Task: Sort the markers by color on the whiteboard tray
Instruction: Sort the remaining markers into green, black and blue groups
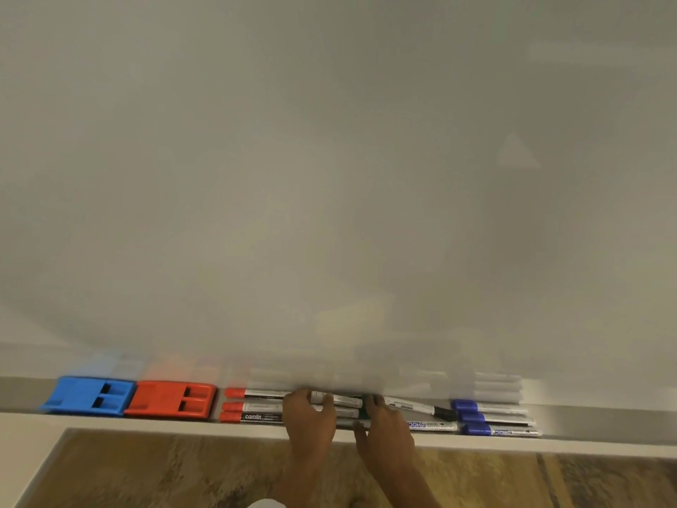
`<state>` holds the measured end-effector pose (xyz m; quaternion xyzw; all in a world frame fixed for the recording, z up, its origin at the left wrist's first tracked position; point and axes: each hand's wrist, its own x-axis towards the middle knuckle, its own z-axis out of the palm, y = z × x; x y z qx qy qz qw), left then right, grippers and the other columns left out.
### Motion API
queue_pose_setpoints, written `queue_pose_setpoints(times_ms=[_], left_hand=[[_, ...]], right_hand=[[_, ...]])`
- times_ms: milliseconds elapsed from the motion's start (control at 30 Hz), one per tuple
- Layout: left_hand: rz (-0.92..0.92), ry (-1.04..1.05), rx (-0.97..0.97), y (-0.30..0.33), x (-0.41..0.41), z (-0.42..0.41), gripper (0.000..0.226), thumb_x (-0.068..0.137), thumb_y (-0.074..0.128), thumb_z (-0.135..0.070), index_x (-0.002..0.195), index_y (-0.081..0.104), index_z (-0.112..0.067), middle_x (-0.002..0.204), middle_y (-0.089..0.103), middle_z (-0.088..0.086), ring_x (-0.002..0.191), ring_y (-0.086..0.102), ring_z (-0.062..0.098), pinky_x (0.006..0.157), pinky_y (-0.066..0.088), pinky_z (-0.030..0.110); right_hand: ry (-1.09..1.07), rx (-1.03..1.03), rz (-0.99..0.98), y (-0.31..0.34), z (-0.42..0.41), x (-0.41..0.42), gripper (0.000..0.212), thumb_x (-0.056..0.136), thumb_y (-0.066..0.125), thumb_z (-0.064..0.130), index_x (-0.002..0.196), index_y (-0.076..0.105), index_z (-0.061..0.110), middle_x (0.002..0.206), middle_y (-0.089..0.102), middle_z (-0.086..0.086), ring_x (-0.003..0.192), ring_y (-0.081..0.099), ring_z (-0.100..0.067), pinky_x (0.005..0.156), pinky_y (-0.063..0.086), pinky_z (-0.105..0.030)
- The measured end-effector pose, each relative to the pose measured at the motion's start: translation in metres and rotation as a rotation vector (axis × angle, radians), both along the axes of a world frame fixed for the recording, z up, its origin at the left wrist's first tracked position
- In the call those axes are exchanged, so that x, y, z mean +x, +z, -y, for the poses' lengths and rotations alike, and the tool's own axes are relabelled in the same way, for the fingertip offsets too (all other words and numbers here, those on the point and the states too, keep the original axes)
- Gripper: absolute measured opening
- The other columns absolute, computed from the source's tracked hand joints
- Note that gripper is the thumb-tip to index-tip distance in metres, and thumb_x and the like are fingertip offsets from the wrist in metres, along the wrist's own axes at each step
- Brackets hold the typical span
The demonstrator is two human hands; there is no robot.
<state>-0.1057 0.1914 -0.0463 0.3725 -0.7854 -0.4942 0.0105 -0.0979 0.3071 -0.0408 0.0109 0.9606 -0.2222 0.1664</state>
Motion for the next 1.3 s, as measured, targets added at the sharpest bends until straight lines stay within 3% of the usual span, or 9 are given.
queue_pose_setpoints(times_ms=[167, 333, 400, 600, 800, 933, 1000, 1067, 1300], left_hand=[[0.041, -0.046, -0.084, -0.006, 0.001, 0.004, 0.024, 0.085, 0.07, -0.02, 0.096, 0.073, 0.001, 0.097, 0.07, 0.014, 0.09, 0.067, 0.032, 0.083, 0.054, 0.037], [0.021, 0.004, -0.021, -0.003, -0.006, 0.01, 0.022, 0.084, 0.068, -0.017, 0.069, 0.075, -0.002, 0.065, 0.071, 0.012, 0.063, 0.064, 0.028, 0.07, 0.052, 0.033], [0.057, 0.031, 0.035, -0.005, -0.008, 0.012, 0.023, 0.082, 0.068, -0.018, 0.063, 0.072, -0.006, 0.06, 0.069, 0.01, 0.063, 0.064, 0.028, 0.07, 0.048, 0.031], [0.157, 0.086, 0.324, -0.019, -0.011, 0.017, 0.006, 0.073, 0.074, -0.016, 0.073, 0.069, -0.012, 0.075, 0.072, 0.01, 0.075, 0.07, 0.029, 0.079, 0.059, 0.047], [0.116, 0.096, 0.558, 0.002, -0.012, 0.016, 0.008, 0.077, 0.072, -0.002, 0.073, 0.068, -0.009, 0.087, 0.069, 0.02, 0.081, 0.068, 0.032, 0.078, 0.06, 0.047], [0.09, 0.006, 0.366, 0.003, -0.007, 0.013, 0.01, 0.076, 0.077, -0.013, 0.07, 0.072, -0.02, 0.077, 0.072, 0.008, 0.068, 0.069, 0.021, 0.078, 0.061, 0.044], [0.048, -0.042, 0.23, 0.006, -0.002, 0.009, 0.003, 0.075, 0.078, -0.02, 0.078, 0.078, -0.021, 0.075, 0.074, -0.002, 0.071, 0.07, 0.016, 0.079, 0.06, 0.042], [-0.008, -0.052, 0.158, 0.012, 0.001, 0.004, 0.015, 0.076, 0.079, -0.017, 0.09, 0.079, -0.016, 0.086, 0.076, -0.002, 0.076, 0.068, 0.015, 0.087, 0.058, 0.037], [-0.109, -0.102, 0.005, 0.031, 0.001, -0.013, 0.02, 0.075, 0.078, -0.01, 0.095, 0.078, -0.007, 0.09, 0.077, 0.005, 0.074, 0.066, 0.016, 0.078, 0.053, 0.024]], right_hand=[[0.007, 0.003, -0.01, 0.002, 0.001, -0.001, 0.039, 0.092, 0.056, 0.03, 0.129, 0.049, 0.025, 0.133, 0.053, 0.005, 0.113, 0.056, -0.017, 0.091, 0.05, -0.028], [-0.007, 0.005, -0.013, 0.003, 0.0, -0.001, 0.035, 0.092, 0.056, 0.031, 0.126, 0.051, 0.026, 0.126, 0.059, 0.006, 0.11, 0.057, -0.014, 0.09, 0.05, -0.026], [0.004, 0.009, -0.015, 0.004, -0.001, -0.001, 0.035, 0.092, 0.055, 0.031, 0.126, 0.052, 0.025, 0.129, 0.055, 0.006, 0.111, 0.056, -0.015, 0.091, 0.049, -0.026], [0.002, 0.033, -0.018, 0.005, -0.002, -0.001, 0.036, 0.092, 0.054, 0.036, 0.125, 0.054, 0.024, 0.126, 0.056, 0.004, 0.109, 0.056, -0.016, 0.09, 0.05, -0.029], [-0.002, 0.039, -0.062, 0.003, -0.005, -0.001, 0.036, 0.091, 0.053, 0.036, 0.126, 0.053, 0.025, 0.125, 0.058, 0.004, 0.11, 0.057, -0.018, 0.088, 0.05, -0.029], [0.007, 0.047, -0.108, -0.001, -0.005, 0.001, 0.035, 0.09, 0.054, 0.037, 0.124, 0.054, 0.028, 0.121, 0.061, 0.005, 0.105, 0.06, -0.017, 0.085, 0.052, -0.03], [0.009, 0.095, -0.129, -0.005, -0.006, 0.001, 0.037, 0.088, 0.055, 0.041, 0.123, 0.054, 0.029, 0.121, 0.061, 0.007, 0.106, 0.059, -0.018, 0.082, 0.054, -0.033], [0.02, 0.158, -0.154, -0.008, -0.007, 0.001, 0.04, 0.085, 0.058, 0.041, 0.122, 0.056, 0.027, 0.12, 0.062, 0.008, 0.11, 0.057, -0.019, 0.08, 0.055, -0.036], [0.177, 0.221, -0.363, -0.003, 0.003, -0.003, 0.035, 0.043, 0.082, 0.011, 0.076, 0.071, 0.017, 0.07, 0.07, 0.005, 0.072, 0.063, -0.02, 0.04, 0.05, -0.029]])
